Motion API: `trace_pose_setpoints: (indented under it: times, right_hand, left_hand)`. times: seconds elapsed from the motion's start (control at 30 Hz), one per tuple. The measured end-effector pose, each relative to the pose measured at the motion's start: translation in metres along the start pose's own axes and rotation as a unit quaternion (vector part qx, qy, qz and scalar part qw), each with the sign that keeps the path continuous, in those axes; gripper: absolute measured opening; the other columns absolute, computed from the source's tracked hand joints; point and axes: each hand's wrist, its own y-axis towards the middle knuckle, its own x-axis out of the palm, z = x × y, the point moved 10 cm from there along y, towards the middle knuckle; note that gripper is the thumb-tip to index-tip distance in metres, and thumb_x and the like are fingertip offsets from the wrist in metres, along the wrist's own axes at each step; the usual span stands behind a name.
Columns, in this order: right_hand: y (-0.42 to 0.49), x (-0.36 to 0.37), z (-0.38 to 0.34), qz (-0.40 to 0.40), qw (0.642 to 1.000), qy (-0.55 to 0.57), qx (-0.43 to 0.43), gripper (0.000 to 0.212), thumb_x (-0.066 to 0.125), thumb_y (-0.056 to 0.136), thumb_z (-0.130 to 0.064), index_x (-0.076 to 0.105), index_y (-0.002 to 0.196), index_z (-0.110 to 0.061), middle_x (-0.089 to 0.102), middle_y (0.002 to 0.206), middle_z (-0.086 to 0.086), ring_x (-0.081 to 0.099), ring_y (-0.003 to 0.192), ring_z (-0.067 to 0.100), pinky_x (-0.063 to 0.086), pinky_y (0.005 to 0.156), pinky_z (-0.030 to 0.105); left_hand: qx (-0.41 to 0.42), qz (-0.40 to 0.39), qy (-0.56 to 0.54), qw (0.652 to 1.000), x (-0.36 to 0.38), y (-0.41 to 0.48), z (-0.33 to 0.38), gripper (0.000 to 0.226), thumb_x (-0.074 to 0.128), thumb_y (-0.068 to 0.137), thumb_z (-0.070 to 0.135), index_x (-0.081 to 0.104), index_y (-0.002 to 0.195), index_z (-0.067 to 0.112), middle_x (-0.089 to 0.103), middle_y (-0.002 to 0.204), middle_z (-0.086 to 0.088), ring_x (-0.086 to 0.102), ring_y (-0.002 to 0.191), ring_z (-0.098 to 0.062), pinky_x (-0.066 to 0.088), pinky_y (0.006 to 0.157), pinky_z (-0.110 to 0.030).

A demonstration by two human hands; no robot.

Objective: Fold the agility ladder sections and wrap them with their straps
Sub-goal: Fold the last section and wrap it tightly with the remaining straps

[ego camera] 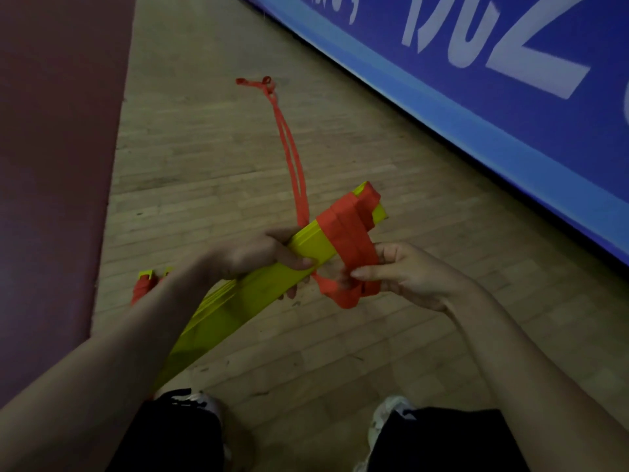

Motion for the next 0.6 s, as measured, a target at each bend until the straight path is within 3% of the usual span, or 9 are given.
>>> trace_pose_setpoints:
  times: [0.17, 0.27, 0.43, 0.5, 0.6]
  right_hand:
    - [0.01, -0.012, 0.001, 0.064, 0.996, -0.063, 0.002, 0.013, 0.067, 0.081, -0.003, 0.067, 0.093, -0.006, 0.074, 0.077, 0.006, 0.071, 0.07, 0.015, 0.055, 0.068, 0.033]
    - [0.012, -0.005, -0.004, 0.039, 0.997, -0.071, -0.014, 0.011, 0.059, 0.089, -0.004, 0.061, 0.099, -0.007, 0.072, 0.077, 0.005, 0.069, 0.071, 0.014, 0.055, 0.066, 0.023]
    - [0.022, 0.007, -0.014, 0.034, 0.997, 0.01, -0.074, 0.002, 0.049, 0.096, -0.013, 0.049, 0.097, -0.011, 0.047, 0.056, -0.007, 0.039, 0.05, 0.006, 0.038, 0.054, 0.018]
    - [0.024, 0.008, -0.022, 0.032, 0.993, 0.009, -0.11, 0.011, 0.055, 0.091, -0.021, 0.05, 0.096, -0.013, 0.045, 0.054, -0.01, 0.039, 0.051, 0.005, 0.034, 0.055, 0.021]
    - [0.025, 0.009, -0.033, 0.008, 0.989, 0.029, -0.145, 0.024, 0.068, 0.084, -0.028, 0.049, 0.085, -0.013, 0.045, 0.053, -0.01, 0.041, 0.051, 0.004, 0.03, 0.056, 0.023]
  left_hand:
    - [-0.009, -0.019, -0.04, 0.999, 0.001, 0.004, -0.003, 0.057, 0.071, 0.075, 0.011, 0.048, 0.127, 0.0, 0.064, 0.081, -0.016, 0.064, 0.062, -0.032, 0.053, 0.059, -0.036]
    - [-0.011, -0.022, -0.054, 0.998, -0.003, 0.005, -0.003, 0.059, 0.067, 0.074, 0.012, 0.046, 0.127, -0.003, 0.064, 0.077, -0.016, 0.064, 0.06, -0.031, 0.053, 0.056, -0.035]
    - [-0.002, -0.048, -0.101, 0.994, -0.008, 0.0, 0.001, 0.036, 0.06, 0.075, 0.013, 0.054, 0.109, 0.003, 0.062, 0.074, -0.017, 0.064, 0.06, -0.034, 0.053, 0.058, -0.037]
    - [0.013, -0.093, -0.124, 0.988, 0.0, -0.004, 0.007, 0.03, 0.066, 0.073, 0.015, 0.057, 0.1, 0.003, 0.061, 0.073, -0.017, 0.064, 0.059, -0.034, 0.053, 0.057, -0.036]
    - [0.038, -0.144, -0.147, 0.978, 0.009, -0.008, 0.015, 0.043, 0.08, 0.064, 0.029, 0.06, 0.093, 0.003, 0.061, 0.072, -0.016, 0.063, 0.058, -0.032, 0.052, 0.056, -0.034]
